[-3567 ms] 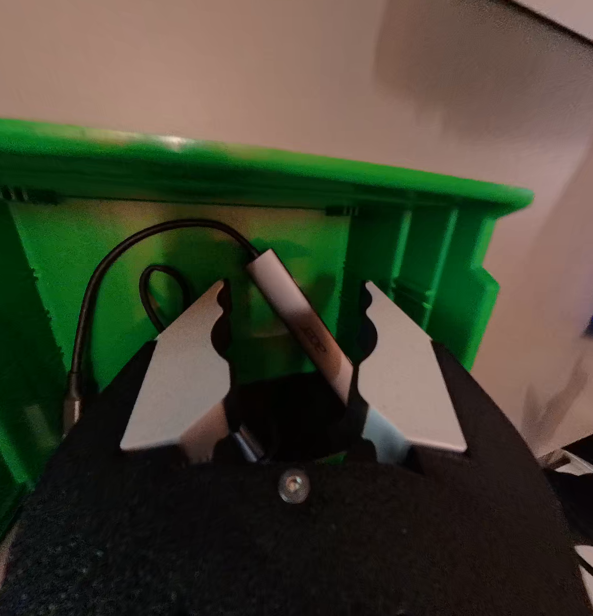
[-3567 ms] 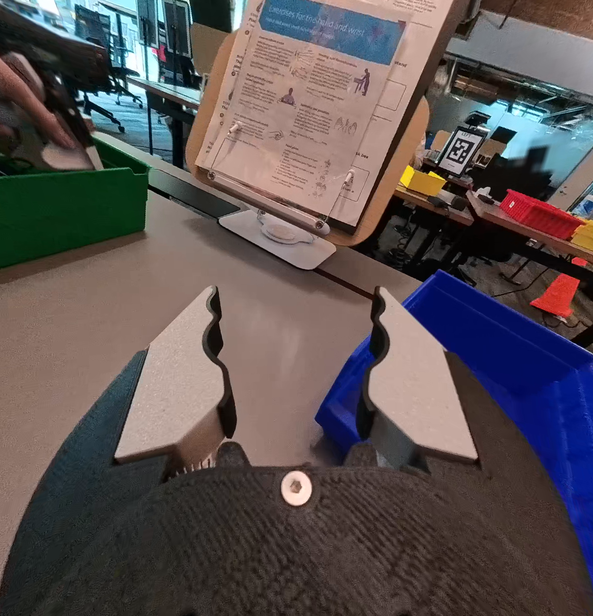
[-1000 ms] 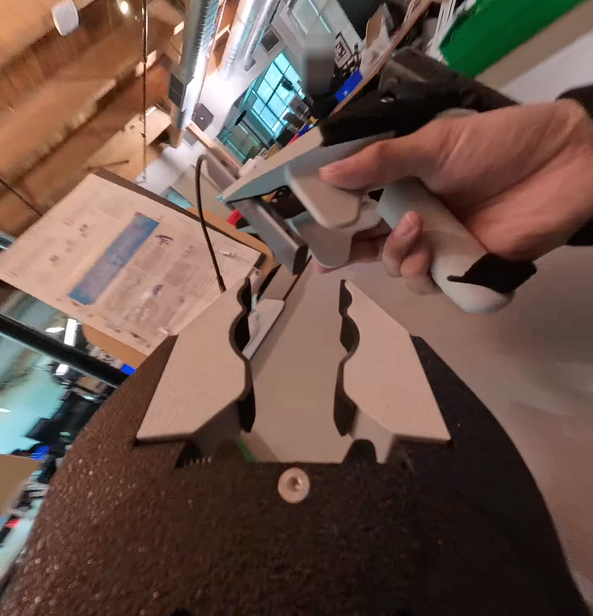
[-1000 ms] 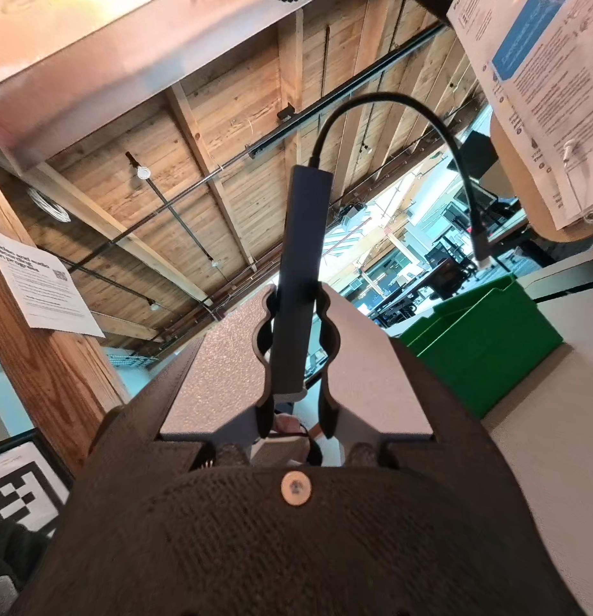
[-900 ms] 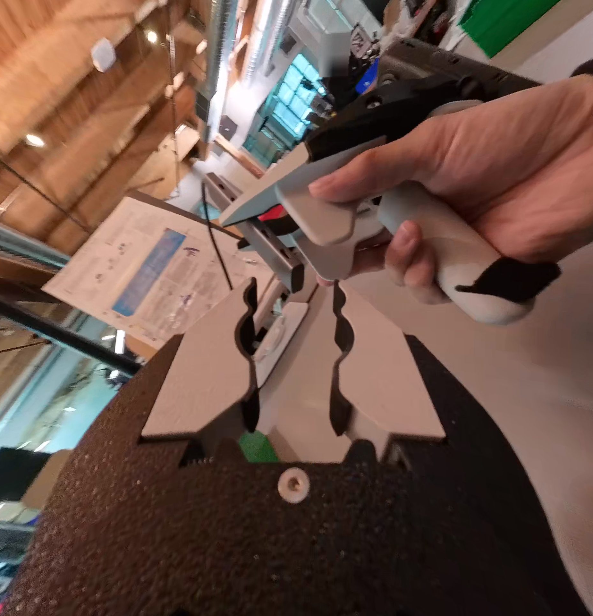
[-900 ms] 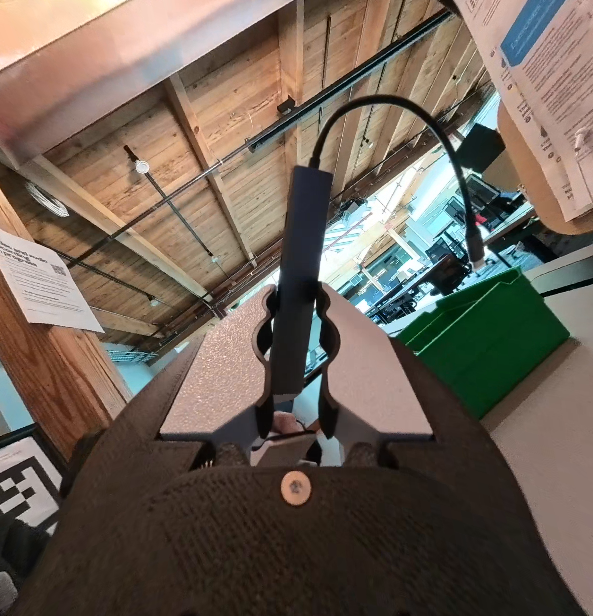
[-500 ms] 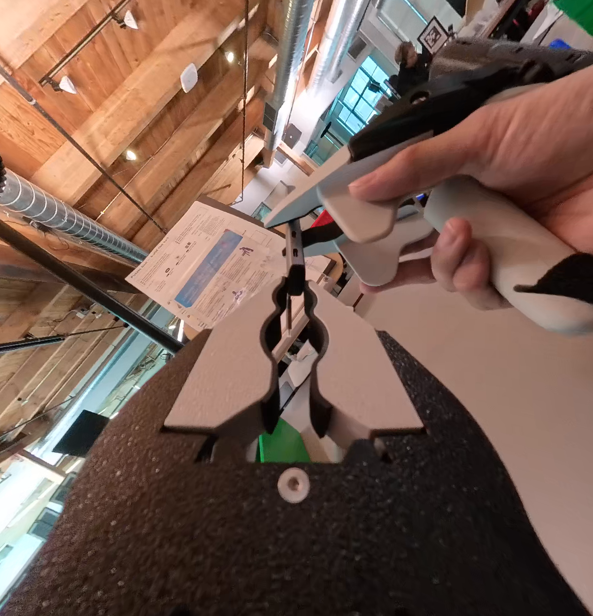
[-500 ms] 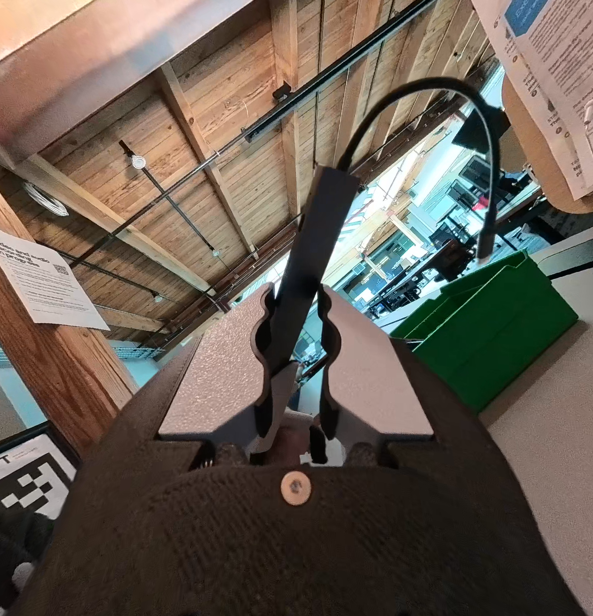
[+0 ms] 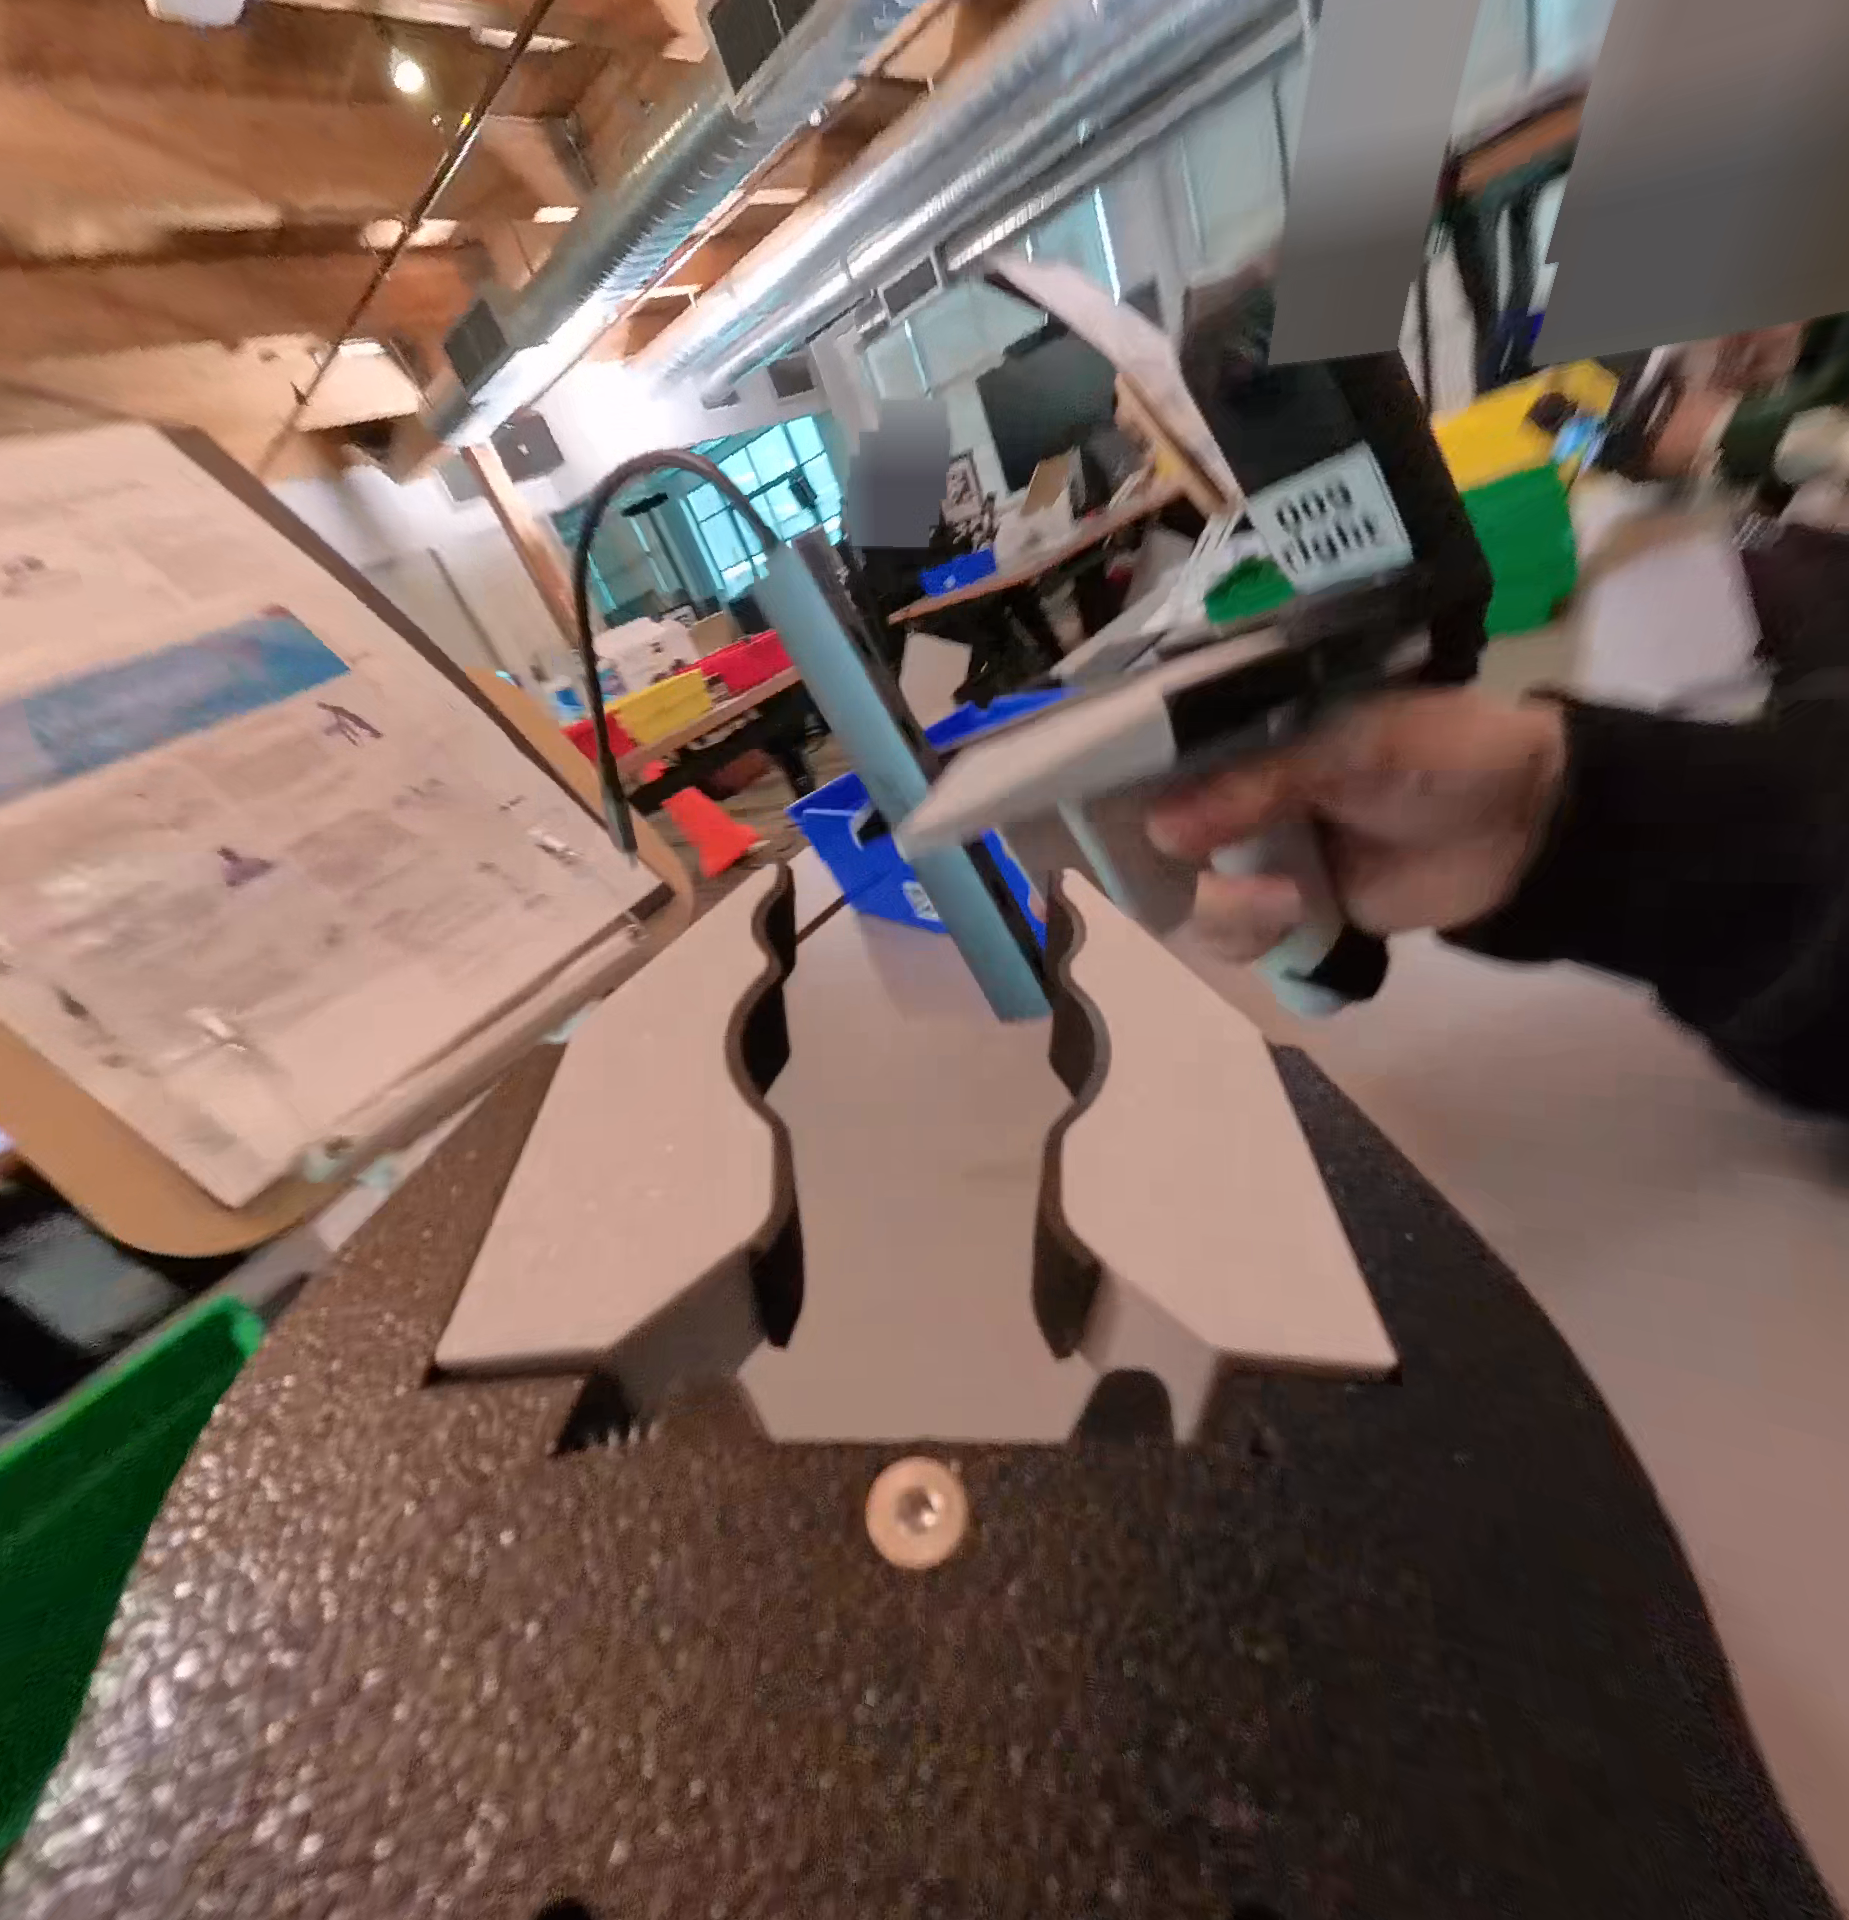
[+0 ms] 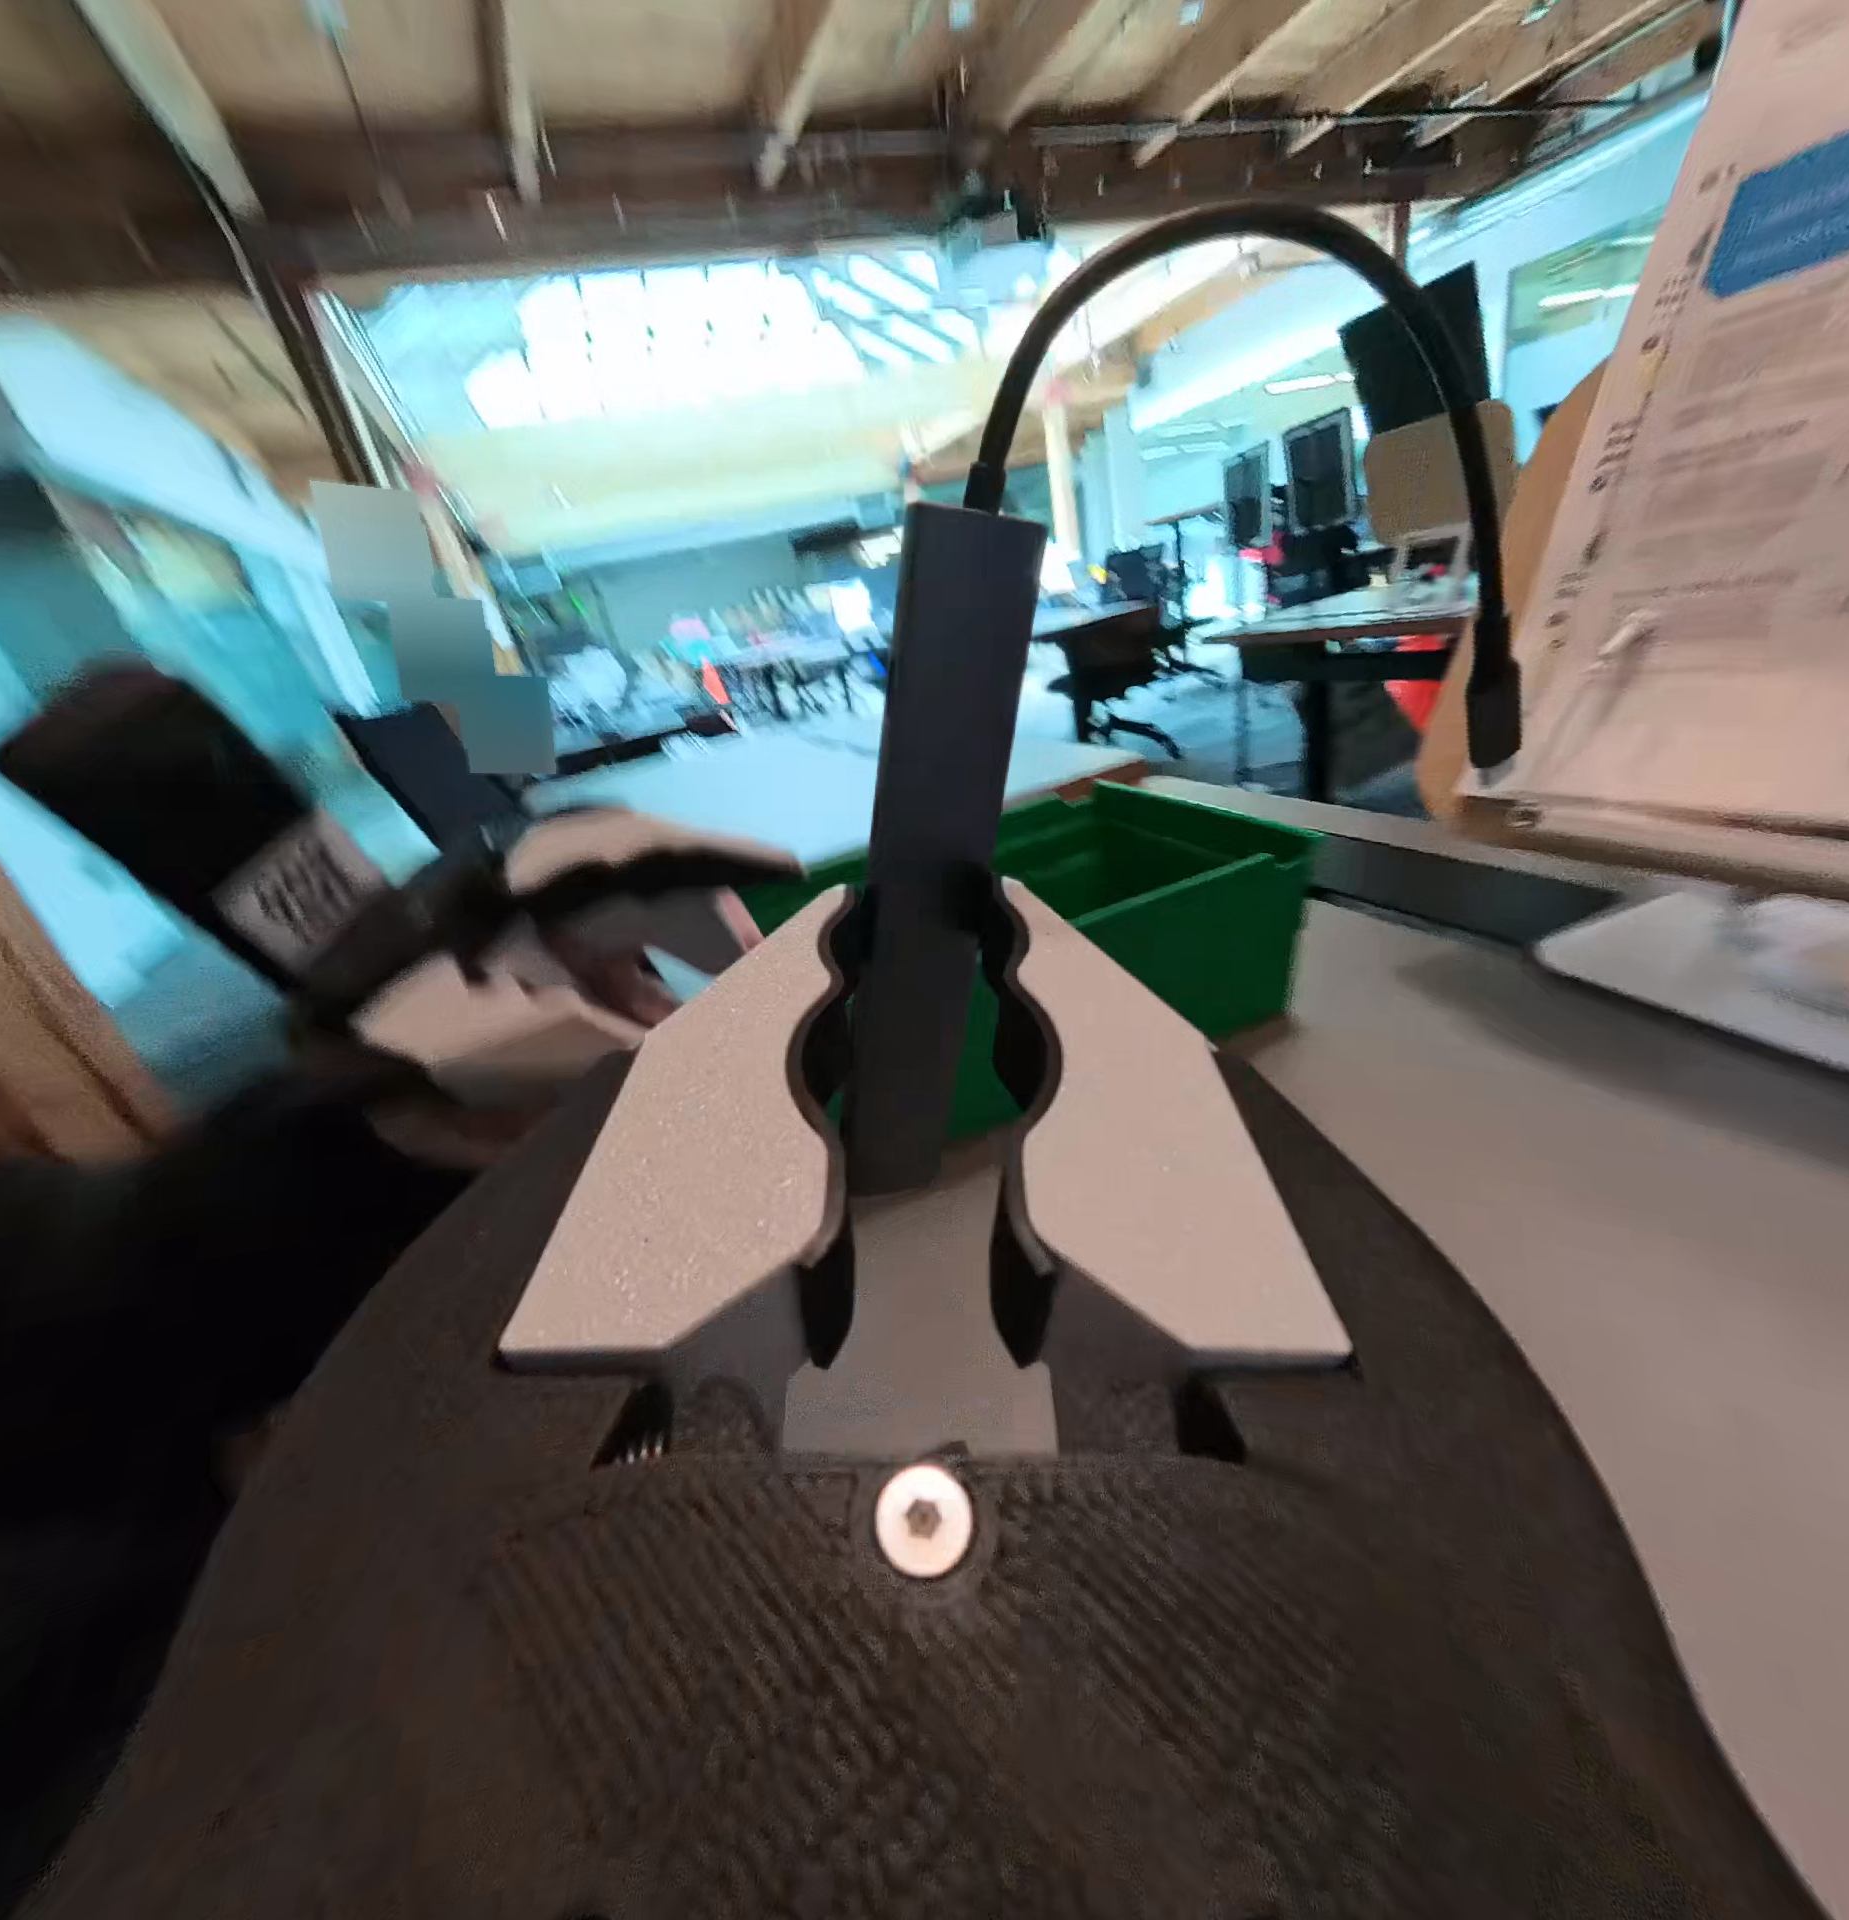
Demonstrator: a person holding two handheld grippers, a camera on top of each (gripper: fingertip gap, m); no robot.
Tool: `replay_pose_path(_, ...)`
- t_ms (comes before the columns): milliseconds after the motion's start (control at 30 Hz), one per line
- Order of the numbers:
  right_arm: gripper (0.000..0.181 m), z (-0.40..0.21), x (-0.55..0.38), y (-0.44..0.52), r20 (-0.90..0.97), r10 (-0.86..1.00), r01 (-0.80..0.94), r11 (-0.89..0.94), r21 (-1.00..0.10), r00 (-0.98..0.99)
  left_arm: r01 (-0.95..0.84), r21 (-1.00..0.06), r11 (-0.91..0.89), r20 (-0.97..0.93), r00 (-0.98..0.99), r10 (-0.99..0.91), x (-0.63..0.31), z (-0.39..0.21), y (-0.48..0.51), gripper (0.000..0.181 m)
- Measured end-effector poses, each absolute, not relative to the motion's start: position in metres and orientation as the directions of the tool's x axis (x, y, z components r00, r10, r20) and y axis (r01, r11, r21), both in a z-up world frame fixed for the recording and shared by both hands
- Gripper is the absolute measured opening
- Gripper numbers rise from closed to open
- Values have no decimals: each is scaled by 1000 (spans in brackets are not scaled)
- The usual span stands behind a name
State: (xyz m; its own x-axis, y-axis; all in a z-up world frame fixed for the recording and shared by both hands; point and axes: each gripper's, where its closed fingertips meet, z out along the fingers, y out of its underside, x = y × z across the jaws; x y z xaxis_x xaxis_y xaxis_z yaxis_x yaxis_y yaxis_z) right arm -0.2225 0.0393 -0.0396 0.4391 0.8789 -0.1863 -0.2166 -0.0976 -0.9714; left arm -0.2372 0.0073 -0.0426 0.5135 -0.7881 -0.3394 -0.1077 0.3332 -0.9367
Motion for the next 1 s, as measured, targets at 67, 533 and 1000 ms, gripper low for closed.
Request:
replay_pose_path(67,22,-48,-225,35,-30,882,-68,3,-998,471,-30,-974,225,-210,494,-844,-242,-33,11,50)
replay_pose_path(533,27,-94,-255,10,309,901,260,234,-937,304,-6,-999,48,-47,307,-951,-239,-56,6,20)
replay_pose_path(1000,59,-26,-265,-7,-69,968,-436,43,-899,239,692,-702,-171,176,-64,-982,-277,2,-14,20)
